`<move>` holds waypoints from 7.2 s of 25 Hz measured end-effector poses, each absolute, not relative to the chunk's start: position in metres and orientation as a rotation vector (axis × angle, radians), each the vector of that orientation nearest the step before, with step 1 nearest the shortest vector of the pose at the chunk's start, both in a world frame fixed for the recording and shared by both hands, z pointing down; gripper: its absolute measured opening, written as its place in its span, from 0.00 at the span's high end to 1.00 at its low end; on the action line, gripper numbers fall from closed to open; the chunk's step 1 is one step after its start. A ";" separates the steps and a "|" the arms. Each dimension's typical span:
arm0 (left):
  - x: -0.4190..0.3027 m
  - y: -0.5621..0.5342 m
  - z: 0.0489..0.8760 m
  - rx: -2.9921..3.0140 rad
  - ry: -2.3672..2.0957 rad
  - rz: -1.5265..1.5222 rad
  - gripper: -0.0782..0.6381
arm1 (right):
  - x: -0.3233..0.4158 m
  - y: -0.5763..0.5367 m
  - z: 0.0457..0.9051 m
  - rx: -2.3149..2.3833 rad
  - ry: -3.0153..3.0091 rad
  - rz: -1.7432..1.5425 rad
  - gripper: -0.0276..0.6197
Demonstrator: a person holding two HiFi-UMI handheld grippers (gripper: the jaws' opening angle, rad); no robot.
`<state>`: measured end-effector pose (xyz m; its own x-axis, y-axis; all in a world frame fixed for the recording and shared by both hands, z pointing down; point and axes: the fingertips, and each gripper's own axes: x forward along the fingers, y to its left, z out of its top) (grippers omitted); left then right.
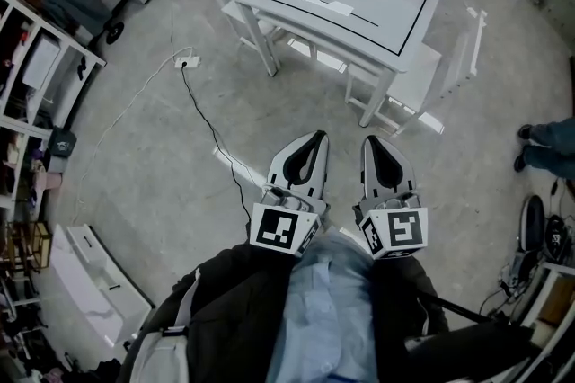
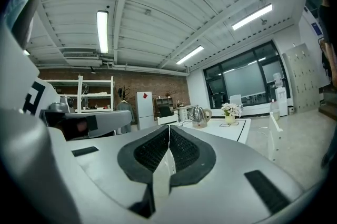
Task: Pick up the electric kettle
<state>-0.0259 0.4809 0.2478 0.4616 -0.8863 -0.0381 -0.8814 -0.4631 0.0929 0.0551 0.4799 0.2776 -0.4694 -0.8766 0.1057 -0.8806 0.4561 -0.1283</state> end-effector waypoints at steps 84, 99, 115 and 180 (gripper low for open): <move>-0.027 0.037 0.298 2.491 -1.649 -0.019 0.88 | 0.042 0.027 0.317 1.441 -2.662 0.357 0.93; -0.097 -0.080 0.281 2.546 -1.577 -0.116 0.88 | -0.023 -0.088 0.291 1.554 -2.611 0.275 0.93; -0.088 -0.128 0.257 2.632 -1.476 -0.180 0.88 | -0.009 -0.126 0.261 1.704 -2.547 0.190 0.93; -0.115 -0.225 0.403 2.212 -1.751 -0.132 0.58 | 0.091 -0.239 0.434 1.747 -2.384 0.495 0.56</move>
